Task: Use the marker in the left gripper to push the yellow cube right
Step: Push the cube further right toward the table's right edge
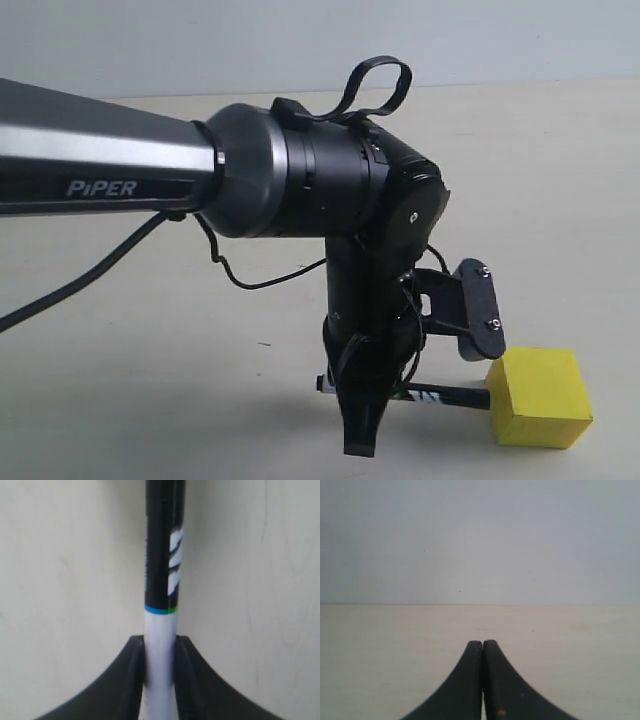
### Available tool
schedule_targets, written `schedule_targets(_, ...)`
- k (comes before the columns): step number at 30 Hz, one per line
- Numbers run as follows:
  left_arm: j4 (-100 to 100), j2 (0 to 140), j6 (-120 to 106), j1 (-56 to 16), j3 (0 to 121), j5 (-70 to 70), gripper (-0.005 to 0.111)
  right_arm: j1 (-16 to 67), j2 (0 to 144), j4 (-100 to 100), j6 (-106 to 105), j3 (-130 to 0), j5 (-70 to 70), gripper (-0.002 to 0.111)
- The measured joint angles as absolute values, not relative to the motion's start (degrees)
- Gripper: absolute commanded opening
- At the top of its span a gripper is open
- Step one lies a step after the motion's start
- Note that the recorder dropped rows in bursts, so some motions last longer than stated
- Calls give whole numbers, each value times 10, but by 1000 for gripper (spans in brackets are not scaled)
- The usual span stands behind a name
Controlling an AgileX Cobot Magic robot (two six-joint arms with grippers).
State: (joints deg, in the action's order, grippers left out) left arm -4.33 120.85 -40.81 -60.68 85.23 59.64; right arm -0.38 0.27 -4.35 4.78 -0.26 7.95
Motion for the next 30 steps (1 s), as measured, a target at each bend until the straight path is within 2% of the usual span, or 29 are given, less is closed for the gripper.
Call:
schedule_targets(6,0,1210,-373,-600,840,660,0,-4,3,-43,48,-3,79,0)
schedule_targets(13,9,1210,-364,-600,839,661,0,-4,3,-43,48,-3,79,0)
schedule_targets(22,0,1210,-353,-600,839,537,0,-4,3,-43,48,-3,79,0)
schedule_targets(30,-32,1210,-366,-610,839,515,0,-4,3,-43,48,-3,79,0)
